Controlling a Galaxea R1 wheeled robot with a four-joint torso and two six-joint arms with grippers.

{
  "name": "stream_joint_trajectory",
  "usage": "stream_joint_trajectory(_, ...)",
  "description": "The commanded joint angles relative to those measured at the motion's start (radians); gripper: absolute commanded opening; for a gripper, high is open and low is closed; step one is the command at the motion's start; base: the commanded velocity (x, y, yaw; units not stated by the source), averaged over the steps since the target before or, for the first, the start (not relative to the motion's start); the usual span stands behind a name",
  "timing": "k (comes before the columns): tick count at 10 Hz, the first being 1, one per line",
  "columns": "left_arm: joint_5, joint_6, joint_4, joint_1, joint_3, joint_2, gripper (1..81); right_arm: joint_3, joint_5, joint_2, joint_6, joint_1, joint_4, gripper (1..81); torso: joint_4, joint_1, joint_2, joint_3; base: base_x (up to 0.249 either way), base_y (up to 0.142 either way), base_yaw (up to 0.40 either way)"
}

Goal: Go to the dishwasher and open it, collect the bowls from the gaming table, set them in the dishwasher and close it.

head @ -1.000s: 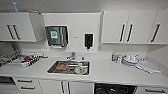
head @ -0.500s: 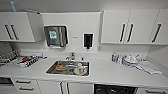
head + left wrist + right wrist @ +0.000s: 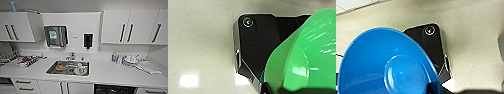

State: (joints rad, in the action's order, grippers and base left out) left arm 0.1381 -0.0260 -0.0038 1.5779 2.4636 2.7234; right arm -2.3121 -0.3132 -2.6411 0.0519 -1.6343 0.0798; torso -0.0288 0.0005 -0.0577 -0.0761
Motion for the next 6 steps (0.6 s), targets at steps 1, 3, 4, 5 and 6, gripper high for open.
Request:
stream_joint_trajectory(1, -0.048, -0.002, 0.007, -0.034, 0.001, -0.028, 1.0, 0.005, 0.042, 0.028, -0.001, 0.035, -0.015, 1.0, 0.0, 0.0, 0.0, 0.0, 0.0, 0.0, -0.254)
stream_joint_trajectory(3, -0.048, -0.002, 0.008, -0.034, 0.0, -0.03, 1.0, 0.005, 0.042, 0.028, -0.001, 0.033, -0.015, 1.0, 0.0, 0.0, 0.0, 0.0, 0.0, 0.0, -0.33)
stream_joint_trajectory(4, -0.048, -0.002, 0.007, -0.034, 0.002, -0.03, 1.0, 0.008, 0.042, 0.028, -0.001, 0.033, -0.015, 1.0, 0.0, 0.0, 0.0, 0.0, 0.0, 0.0, -0.332)
stream_joint_trajectory(5, -0.048, -0.002, 0.007, -0.034, 0.002, -0.031, 1.0, 0.007, 0.042, 0.024, -0.001, 0.035, -0.015, 1.0, 0.0, 0.0, 0.0, 0.0, 0.0, 0.0, -0.333)
stream_joint_trajectory(6, -0.048, -0.002, 0.004, -0.034, 0.002, -0.031, 1.0, 0.004, 0.042, 0.024, -0.001, 0.032, -0.015, 1.0, 0.0, 0.0, 0.0, 0.0, 0.0, 0.0, -0.333)
